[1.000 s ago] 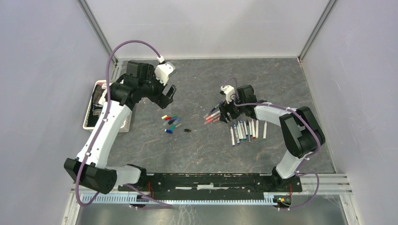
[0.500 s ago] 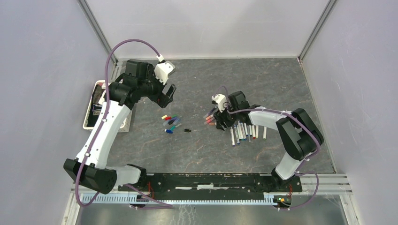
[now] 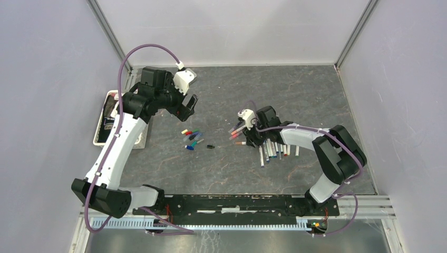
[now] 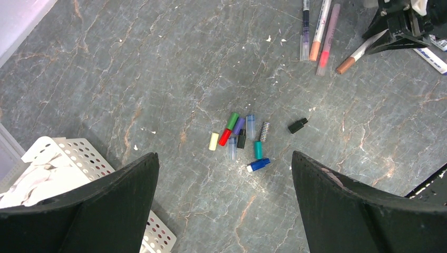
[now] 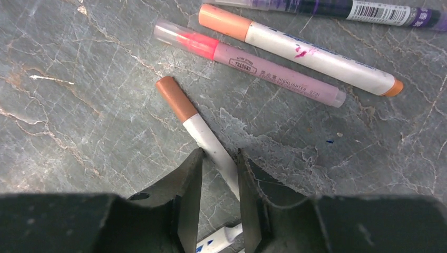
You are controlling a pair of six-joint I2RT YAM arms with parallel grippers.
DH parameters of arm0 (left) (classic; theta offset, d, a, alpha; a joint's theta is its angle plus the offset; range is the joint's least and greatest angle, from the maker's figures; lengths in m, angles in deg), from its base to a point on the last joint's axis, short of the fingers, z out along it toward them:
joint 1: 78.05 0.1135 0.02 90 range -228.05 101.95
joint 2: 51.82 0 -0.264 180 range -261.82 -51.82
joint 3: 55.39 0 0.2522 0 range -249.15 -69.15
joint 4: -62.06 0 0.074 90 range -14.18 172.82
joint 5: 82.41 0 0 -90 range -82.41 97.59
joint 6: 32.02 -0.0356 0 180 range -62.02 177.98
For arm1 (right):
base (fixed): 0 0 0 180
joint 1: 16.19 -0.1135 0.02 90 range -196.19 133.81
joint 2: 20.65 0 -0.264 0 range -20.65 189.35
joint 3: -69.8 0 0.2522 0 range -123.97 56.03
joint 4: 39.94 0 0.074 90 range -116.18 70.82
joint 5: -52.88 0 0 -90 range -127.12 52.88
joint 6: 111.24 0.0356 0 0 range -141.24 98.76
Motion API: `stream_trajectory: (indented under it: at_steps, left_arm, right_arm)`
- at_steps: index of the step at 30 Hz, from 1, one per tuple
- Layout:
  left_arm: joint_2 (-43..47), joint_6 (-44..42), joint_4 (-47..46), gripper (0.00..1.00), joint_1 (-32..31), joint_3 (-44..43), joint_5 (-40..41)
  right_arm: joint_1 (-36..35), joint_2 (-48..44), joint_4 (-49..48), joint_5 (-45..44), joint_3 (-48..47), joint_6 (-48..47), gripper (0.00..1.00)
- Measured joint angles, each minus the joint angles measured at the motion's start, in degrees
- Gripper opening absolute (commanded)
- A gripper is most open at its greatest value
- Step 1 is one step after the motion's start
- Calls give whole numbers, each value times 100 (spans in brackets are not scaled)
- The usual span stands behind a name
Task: Open the pen caps
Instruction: Pick up the pen from the center of the board.
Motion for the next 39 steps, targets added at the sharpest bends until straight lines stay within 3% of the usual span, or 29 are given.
stream_trajectory:
  at_steps: [14,24,30,39]
  left_arm:
    - [0,2,0,100,0,0,-2]
    - [0,2,11,100,0,0,-83]
    - [74,-284,229,100,15,129,-815]
    - [682,-2070,949,100,-186,1342,-2581]
  right_arm:
    - [-529,-144,-909,-518,426,-306,1]
    - [-570,-361,-1027,-531,396,-557,0]
    - [-570,-741,-557,223,-203,-243,0]
    - [-570,-1384,-861,2356,-33,1244,0]
